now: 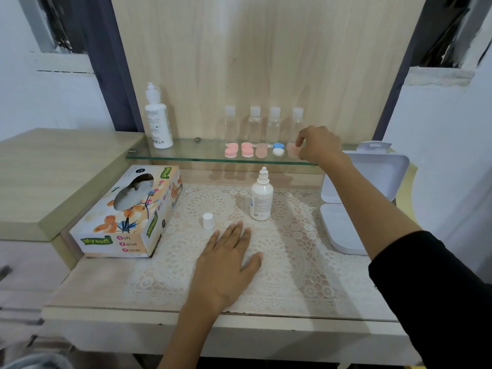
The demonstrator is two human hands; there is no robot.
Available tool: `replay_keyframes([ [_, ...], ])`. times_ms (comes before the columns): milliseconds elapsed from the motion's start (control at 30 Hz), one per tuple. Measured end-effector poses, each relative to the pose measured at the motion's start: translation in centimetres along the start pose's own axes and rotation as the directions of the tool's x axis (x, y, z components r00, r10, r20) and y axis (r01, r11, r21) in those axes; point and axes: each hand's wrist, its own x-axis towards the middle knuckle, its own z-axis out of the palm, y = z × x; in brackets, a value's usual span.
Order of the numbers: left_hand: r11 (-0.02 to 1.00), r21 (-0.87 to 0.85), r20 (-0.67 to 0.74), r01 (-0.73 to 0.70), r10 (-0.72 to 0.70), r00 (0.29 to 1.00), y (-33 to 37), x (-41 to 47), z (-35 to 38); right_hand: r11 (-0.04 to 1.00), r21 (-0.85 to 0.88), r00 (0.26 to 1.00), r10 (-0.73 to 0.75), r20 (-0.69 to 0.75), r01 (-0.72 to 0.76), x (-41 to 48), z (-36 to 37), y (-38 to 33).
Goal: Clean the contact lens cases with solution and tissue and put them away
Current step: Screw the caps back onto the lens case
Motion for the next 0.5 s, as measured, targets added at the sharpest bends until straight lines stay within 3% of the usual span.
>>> replay_keyframes([
  [233,1.0,-0.006,-0.006,0.003,-0.003,1.0,0.0,0.0,-0.1,0.995,0.095,0.998,0.005,-0.061,0.001,0.4,0.1,0.3],
  [500,0.999,-0.039,-0.009,0.008,-0.009,1.0,0.1,-0.1,-0.2,0.942,0.31,0.963,-0.04,-0.268,0.126,-2.5,-2.1,0.0],
])
